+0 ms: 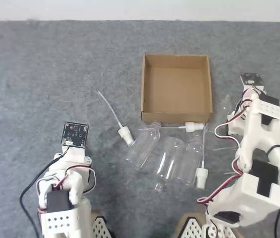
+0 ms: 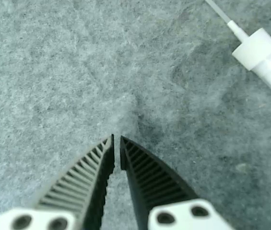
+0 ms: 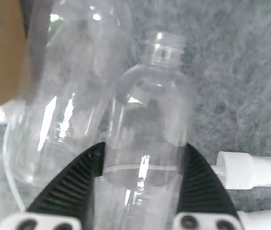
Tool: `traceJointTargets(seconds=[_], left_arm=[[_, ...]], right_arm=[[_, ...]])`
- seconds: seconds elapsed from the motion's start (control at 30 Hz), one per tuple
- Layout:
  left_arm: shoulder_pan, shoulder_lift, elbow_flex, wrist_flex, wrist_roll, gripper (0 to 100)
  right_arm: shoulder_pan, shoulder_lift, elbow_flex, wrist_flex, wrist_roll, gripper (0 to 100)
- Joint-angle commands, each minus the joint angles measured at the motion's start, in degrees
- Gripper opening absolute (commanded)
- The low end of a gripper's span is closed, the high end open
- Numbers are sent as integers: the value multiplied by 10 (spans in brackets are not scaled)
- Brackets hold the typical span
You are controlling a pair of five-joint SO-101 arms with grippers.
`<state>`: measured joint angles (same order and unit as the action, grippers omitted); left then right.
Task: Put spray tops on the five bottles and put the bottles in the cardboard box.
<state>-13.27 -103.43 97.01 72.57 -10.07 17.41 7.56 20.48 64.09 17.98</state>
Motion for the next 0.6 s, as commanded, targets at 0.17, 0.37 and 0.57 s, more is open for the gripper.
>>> traceJointTargets(seconds=[0.17, 0.37, 0.57], left_arm=[[-2, -12, -5, 1, -5, 13], [-2, -12, -5, 1, -5, 13], [3, -12, -5, 1, -4, 13]], right_arm=[[5, -9, -172, 138, 32, 50], [58, -8, -335, 244, 69, 48], [176, -2, -364, 255, 173, 48]])
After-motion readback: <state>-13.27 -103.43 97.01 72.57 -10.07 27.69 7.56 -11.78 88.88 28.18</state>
